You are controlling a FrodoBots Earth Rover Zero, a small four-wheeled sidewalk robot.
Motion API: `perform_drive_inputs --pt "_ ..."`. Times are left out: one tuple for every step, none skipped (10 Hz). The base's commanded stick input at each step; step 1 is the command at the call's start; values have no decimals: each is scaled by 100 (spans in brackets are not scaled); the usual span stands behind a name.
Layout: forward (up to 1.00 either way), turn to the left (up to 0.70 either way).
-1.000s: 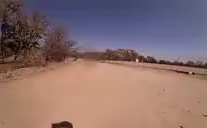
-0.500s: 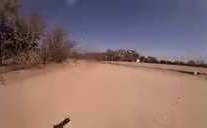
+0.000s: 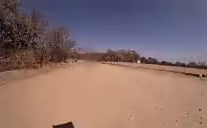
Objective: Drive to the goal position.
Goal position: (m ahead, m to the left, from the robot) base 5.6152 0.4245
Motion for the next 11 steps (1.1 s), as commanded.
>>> perform_drive_inputs --pt "100 0" --pt "100 0" --pt "100 0" --pt "100 0" --pt "100 0" --pt "100 0" --pt "100 0" --pt "100 0" --pt "100 0" --pt "100 0" --pt "100 0"
